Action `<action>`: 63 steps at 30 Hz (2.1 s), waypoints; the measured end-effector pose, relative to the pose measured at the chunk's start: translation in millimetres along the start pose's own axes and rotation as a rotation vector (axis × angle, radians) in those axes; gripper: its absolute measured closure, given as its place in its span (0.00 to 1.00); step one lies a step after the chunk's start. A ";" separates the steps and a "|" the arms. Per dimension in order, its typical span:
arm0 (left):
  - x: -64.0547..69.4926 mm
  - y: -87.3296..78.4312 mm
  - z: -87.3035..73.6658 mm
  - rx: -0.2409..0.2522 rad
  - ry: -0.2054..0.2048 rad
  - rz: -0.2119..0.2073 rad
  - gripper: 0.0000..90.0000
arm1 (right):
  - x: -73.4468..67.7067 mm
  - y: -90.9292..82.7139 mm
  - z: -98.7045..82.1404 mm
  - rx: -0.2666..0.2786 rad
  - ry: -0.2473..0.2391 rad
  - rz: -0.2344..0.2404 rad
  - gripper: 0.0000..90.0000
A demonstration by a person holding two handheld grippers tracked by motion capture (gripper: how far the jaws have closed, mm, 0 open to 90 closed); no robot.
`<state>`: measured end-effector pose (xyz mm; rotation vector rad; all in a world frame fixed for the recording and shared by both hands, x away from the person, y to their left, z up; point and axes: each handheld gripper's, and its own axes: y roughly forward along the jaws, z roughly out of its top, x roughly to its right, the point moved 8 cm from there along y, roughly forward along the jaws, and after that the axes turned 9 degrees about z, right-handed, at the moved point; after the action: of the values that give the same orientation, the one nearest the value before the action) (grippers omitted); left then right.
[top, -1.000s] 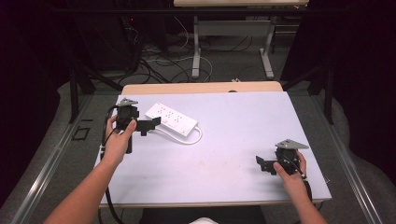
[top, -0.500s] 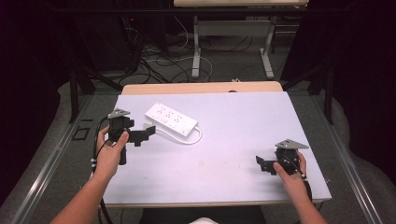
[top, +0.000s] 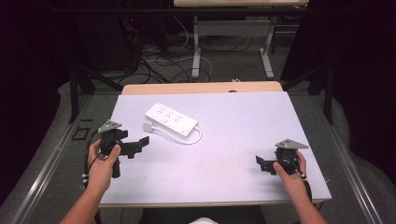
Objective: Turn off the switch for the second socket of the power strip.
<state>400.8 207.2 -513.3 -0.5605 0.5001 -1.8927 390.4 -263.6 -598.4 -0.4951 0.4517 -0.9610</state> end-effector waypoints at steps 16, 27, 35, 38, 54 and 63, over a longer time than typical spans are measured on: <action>-5.9 -2.1 -35.2 0.008 -0.024 0.019 0.03 | -0.1 -0.4 0.1 0.002 0.005 0.000 0.00; -16.3 1.3 -54.4 0.009 -0.027 0.034 0.03 | 0.3 0.1 -0.4 0.001 0.005 -0.001 0.00; -22.3 6.6 -64.5 0.004 -0.035 0.039 0.03 | 0.3 0.1 -0.4 0.000 0.004 0.001 0.00; -24.5 8.9 -67.6 0.005 -0.038 0.045 0.03 | 0.1 0.0 -0.3 0.001 0.004 0.002 0.00; -31.3 13.6 -80.2 -0.023 -0.045 0.055 0.04 | 1.4 -0.8 0.4 0.002 -0.002 -0.001 0.00; -30.2 17.1 -83.5 -0.016 -0.049 0.058 0.04 | 1.5 -0.7 0.3 0.003 -0.002 0.001 0.00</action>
<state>374.4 236.2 -594.8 -0.5958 0.4954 -1.8173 390.9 -265.2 -598.0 -0.4930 0.4481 -0.9604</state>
